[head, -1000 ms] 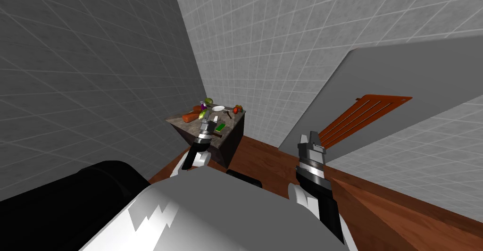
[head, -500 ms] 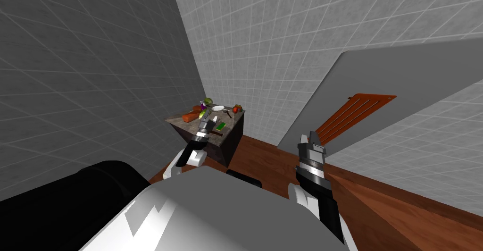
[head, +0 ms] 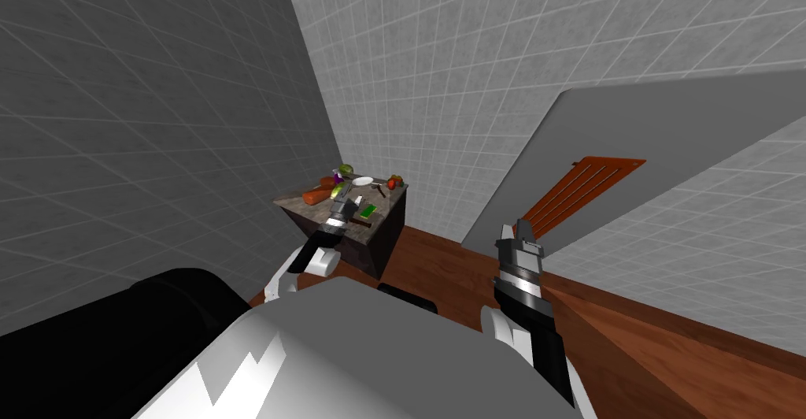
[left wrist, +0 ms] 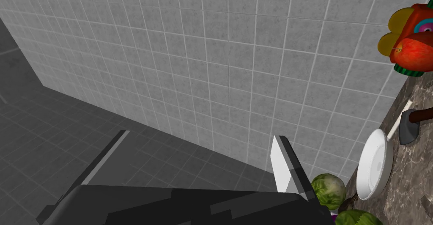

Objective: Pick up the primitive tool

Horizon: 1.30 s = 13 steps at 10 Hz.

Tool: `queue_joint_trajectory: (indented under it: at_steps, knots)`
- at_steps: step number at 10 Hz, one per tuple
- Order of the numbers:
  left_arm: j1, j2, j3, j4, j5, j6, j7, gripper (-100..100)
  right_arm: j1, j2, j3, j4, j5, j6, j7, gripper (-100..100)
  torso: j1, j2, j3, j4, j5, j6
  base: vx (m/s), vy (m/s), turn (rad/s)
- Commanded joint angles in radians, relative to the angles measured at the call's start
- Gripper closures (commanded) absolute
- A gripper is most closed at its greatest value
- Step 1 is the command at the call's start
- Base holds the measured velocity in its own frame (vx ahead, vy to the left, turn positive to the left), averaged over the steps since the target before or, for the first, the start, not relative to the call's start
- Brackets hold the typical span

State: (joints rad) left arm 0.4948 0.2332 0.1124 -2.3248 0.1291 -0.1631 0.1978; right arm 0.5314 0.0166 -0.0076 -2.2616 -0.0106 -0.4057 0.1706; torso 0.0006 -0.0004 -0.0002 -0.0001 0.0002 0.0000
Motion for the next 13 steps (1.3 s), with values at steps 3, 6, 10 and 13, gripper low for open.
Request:
queue_joint_trajectory:
  at_steps: [3,6,10,13]
  knots:
    - [-0.002,0.028,0.019,-0.008,0.035,0.099,0.010,-100,0.000,0.000,0.000,0.000,0.000,0.000,0.000,0,0.000,0.000,0.000,0.000,0.000,0.000,0.008,0.004,-0.030]
    - [-0.002,0.068,0.045,-0.013,0.086,0.190,0.019,-100,0.000,0.000,0.000,0.000,0.000,0.000,0.000,0,0.000,-0.001,0.000,0.000,0.000,0.000,0.017,-0.002,-0.036]
    - [-0.001,0.088,0.058,-0.013,0.113,0.296,0.022,-100,0.000,0.000,0.000,0.000,0.000,0.000,0.000,0,-0.001,-0.001,-0.001,0.000,0.000,0.000,0.017,-0.002,-0.021]
    - [0.000,0.108,0.072,-0.013,0.140,0.380,0.023,-100,0.000,0.000,0.000,0.000,0.000,0.000,0.000,0,-0.001,-0.002,-0.001,0.000,0.000,0.000,0.021,-0.002,-0.019]
